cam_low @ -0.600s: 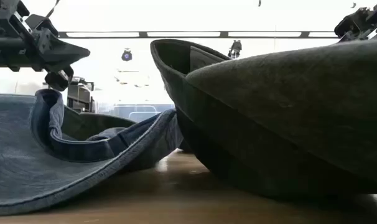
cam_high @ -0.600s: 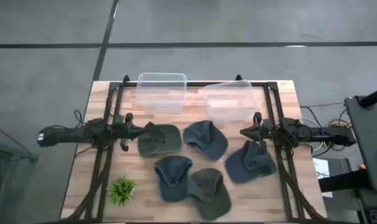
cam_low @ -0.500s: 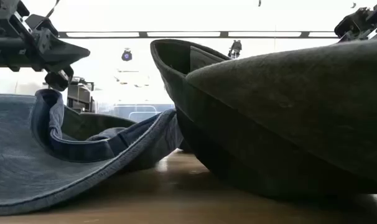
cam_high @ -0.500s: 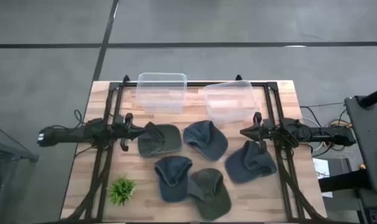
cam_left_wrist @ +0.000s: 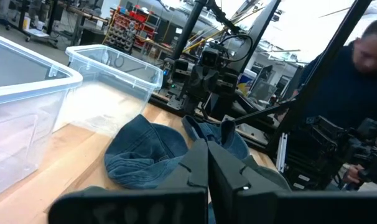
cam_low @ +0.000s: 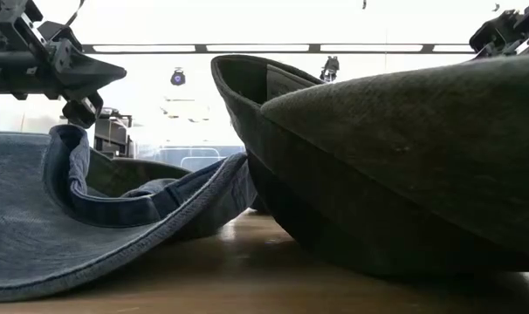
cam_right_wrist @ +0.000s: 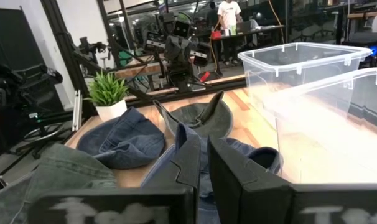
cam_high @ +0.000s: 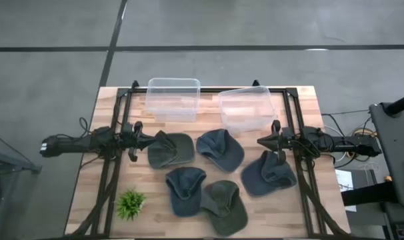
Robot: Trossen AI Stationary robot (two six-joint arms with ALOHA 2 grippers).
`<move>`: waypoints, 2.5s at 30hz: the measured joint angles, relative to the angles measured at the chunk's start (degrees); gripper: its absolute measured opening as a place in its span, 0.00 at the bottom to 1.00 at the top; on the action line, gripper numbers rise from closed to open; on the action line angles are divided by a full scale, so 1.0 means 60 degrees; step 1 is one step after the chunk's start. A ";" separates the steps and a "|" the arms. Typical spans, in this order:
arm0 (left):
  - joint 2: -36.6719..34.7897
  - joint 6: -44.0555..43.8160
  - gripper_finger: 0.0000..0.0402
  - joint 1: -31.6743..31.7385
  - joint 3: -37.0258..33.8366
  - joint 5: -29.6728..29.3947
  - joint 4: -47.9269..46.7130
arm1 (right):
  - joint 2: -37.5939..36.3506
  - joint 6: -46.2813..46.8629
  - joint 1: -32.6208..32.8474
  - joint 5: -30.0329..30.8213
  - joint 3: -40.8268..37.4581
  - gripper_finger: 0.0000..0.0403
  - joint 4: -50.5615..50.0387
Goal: Pick & Place hat
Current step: Put the middle blue cap into the right transparent bin
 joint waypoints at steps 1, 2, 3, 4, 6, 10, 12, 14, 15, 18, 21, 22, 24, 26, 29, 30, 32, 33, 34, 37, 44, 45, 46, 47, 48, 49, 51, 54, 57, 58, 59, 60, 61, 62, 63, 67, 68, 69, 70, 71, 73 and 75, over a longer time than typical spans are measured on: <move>0.0000 -0.0002 0.00 0.0000 -0.0002 0.0002 0.0000 | 0.0000 0.0000 0.0000 0.0000 0.0000 0.07 0.0007; 0.0000 -0.0004 0.00 0.0000 -0.0001 0.0002 0.0004 | 0.0000 0.0000 0.0000 -0.0004 0.0000 0.07 0.0014; 0.0000 -0.0004 0.00 0.0000 -0.0003 0.0000 0.0004 | -0.0011 0.0000 0.0000 -0.0004 0.0000 0.07 0.0018; 0.0000 -0.0004 0.00 0.0003 0.0000 0.0004 0.0004 | -0.0014 0.0000 0.0000 -0.0004 0.0000 0.07 0.0021; 0.0000 -0.0007 0.00 0.0000 -0.0003 0.0001 0.0007 | -0.0015 0.0000 0.0000 -0.0004 0.0000 0.07 0.0029; 0.0000 -0.0004 0.00 0.0001 -0.0001 0.0004 0.0007 | -0.0015 0.0000 0.0000 -0.0008 0.0000 0.07 0.0025; 0.0000 -0.0004 0.00 0.0000 -0.0004 0.0004 0.0007 | -0.0011 0.0173 0.0009 -0.0066 0.0032 0.07 0.0000; 0.0000 -0.0004 0.00 0.0004 -0.0004 0.0004 0.0007 | 0.0085 0.0613 0.0007 -0.0095 0.0269 0.07 -0.0049; 0.0000 -0.0004 0.00 0.0000 -0.0004 0.0004 0.0008 | 0.0186 0.0782 0.0007 -0.0097 0.0478 0.07 -0.0069; 0.0000 -0.0004 0.00 0.0002 -0.0002 0.0004 0.0001 | 0.0812 0.0873 0.0095 -0.0241 0.1505 0.07 -0.0953; 0.0000 -0.0004 0.00 0.0000 -0.0001 0.0004 -0.0034 | 0.1980 0.0771 0.0241 -0.0302 0.3048 0.07 -0.2939; 0.0000 -0.0004 0.00 0.0004 -0.0004 0.0004 -0.0080 | 0.2472 0.0761 0.0292 -0.0299 0.3628 0.07 -0.3698; 0.0000 -0.0004 0.00 0.0000 -0.0004 0.0015 -0.0090 | 0.3529 0.0759 0.0419 -0.0304 0.4797 0.07 -0.5387; 0.0004 -0.0004 0.00 -0.0004 -0.0003 0.0039 -0.0104 | 0.4643 0.0754 0.0554 -0.0302 0.5878 0.07 -0.7121; 0.0001 -0.0004 0.00 -0.0004 -0.0002 0.0045 -0.0114 | 0.6223 0.0854 0.0680 -0.0322 0.7252 0.07 -0.9458; 0.0003 -0.0003 0.00 -0.0004 0.0000 0.0047 -0.0121 | 0.6708 0.0983 0.0708 -0.0362 0.7626 0.07 -1.0105; 0.0000 -0.0004 0.00 -0.0001 -0.0001 0.0044 -0.0127 | 0.7538 0.1326 0.0721 -0.0616 0.8248 0.07 -1.1064; 0.0000 -0.0003 0.00 -0.0004 0.0000 0.0044 -0.0127 | 0.7900 0.1440 0.0721 -0.0886 0.8485 0.07 -1.1393; 0.0001 -0.0004 0.00 -0.0001 0.0000 0.0044 -0.0131 | 0.8211 0.1508 0.0721 -0.1209 0.8677 0.07 -1.1571; 0.0001 -0.0004 0.00 0.0000 -0.0003 0.0044 -0.0138 | 0.8912 0.2037 0.0726 -0.2518 0.9138 0.07 -1.1581; 0.0000 -0.0004 0.00 0.0004 -0.0002 0.0044 -0.0153 | 0.9768 0.3425 0.2135 -0.3513 1.0266 0.07 -1.1550; 0.0004 -0.0004 0.00 0.0004 -0.0002 0.0043 -0.0155 | 0.9844 0.3635 0.2501 -0.3319 1.0426 0.07 -1.1576; 0.0004 -0.0002 0.00 0.0004 -0.0001 0.0042 -0.0157 | 0.9936 0.3865 0.2881 -0.3156 1.0596 0.07 -1.1603; 0.0003 0.0000 0.00 0.0004 -0.0002 0.0043 -0.0158 | 1.0027 0.4143 0.3273 -0.2948 1.0754 0.07 -1.1594; 0.0000 -0.0004 0.00 0.0004 -0.0004 0.0040 -0.0160 | 1.0097 0.4462 0.3702 -0.2695 1.0868 0.07 -1.1582; 0.0002 0.0000 0.00 0.0004 -0.0002 0.0040 -0.0160 | 1.0183 0.4827 0.4139 -0.2439 1.0946 0.07 -1.1596; 0.0001 0.0000 0.00 0.0004 0.0000 0.0040 -0.0163 | 1.0421 0.5459 0.4950 -0.1904 1.1045 0.07 -1.1581; 0.0000 0.0000 0.00 0.0004 -0.0001 0.0036 -0.0164 | 1.0908 0.6135 0.5957 -0.1534 1.0991 0.07 -1.1574; 0.0004 0.0000 0.00 0.0004 0.0000 0.0033 -0.0160 | 1.1402 0.7075 0.6535 -0.1508 1.0786 0.07 -1.1588; 0.0000 0.0000 0.00 0.0004 0.0000 0.0029 -0.0156 | 1.1540 0.7453 0.6659 -0.1508 1.0743 0.07 -1.1585; 0.0004 0.0000 0.00 0.0004 0.0000 0.0029 -0.0153 | 1.1653 0.7765 0.6784 -0.1508 1.0701 0.07 -1.1531; 0.0000 0.0000 0.00 0.0004 -0.0002 0.0029 -0.0153 | 1.1747 0.8057 0.6906 -0.1500 1.0692 0.07 -1.1425; 0.0000 -0.0003 0.00 0.0004 -0.0002 0.0029 -0.0151 | 1.1782 0.8369 0.7010 -0.1479 1.0681 0.07 -1.1237; 0.0000 -0.0004 0.00 0.0004 0.0000 0.0025 -0.0149 | 1.1809 0.8706 0.7128 -0.1476 1.0674 0.07 -1.1043; 0.0000 -0.0006 0.00 0.0004 0.0000 0.0023 -0.0150 | 1.1826 0.9100 0.7250 -0.1465 1.0668 0.07 -1.0830; 0.0000 -0.0018 0.00 0.0004 -0.0001 0.0000 -0.0144 | 1.1727 1.1304 0.7760 -0.0977 1.0659 0.07 -1.0083; 0.0000 -0.0019 0.00 0.0004 -0.0002 0.0000 -0.0142 | 1.1689 1.1997 0.7895 -0.0794 1.0659 0.07 -0.9977; 0.0000 -0.0022 0.00 0.0004 -0.0004 -0.0004 -0.0138 | 1.1657 1.2664 0.8038 -0.0648 1.0659 0.07 -0.9870; 0.0000 -0.0022 0.00 0.0004 -0.0002 0.0000 -0.0138 | 1.1650 1.3342 0.8179 -0.0535 1.0659 0.07 -0.9770; 0.0000 -0.0022 0.00 0.0004 -0.0003 -0.0001 -0.0134 | 1.1646 1.3999 0.8316 -0.0475 1.0659 0.07 -0.9678; 0.0000 -0.0022 0.00 0.0004 -0.0004 -0.0004 -0.0131 | 1.1635 1.5135 0.8604 -0.0448 1.0655 0.07 -0.9422; 0.0000 -0.0024 0.00 0.0004 -0.0002 -0.0004 -0.0127 | 1.1624 1.6044 0.8857 -0.0260 1.0655 0.07 -0.8988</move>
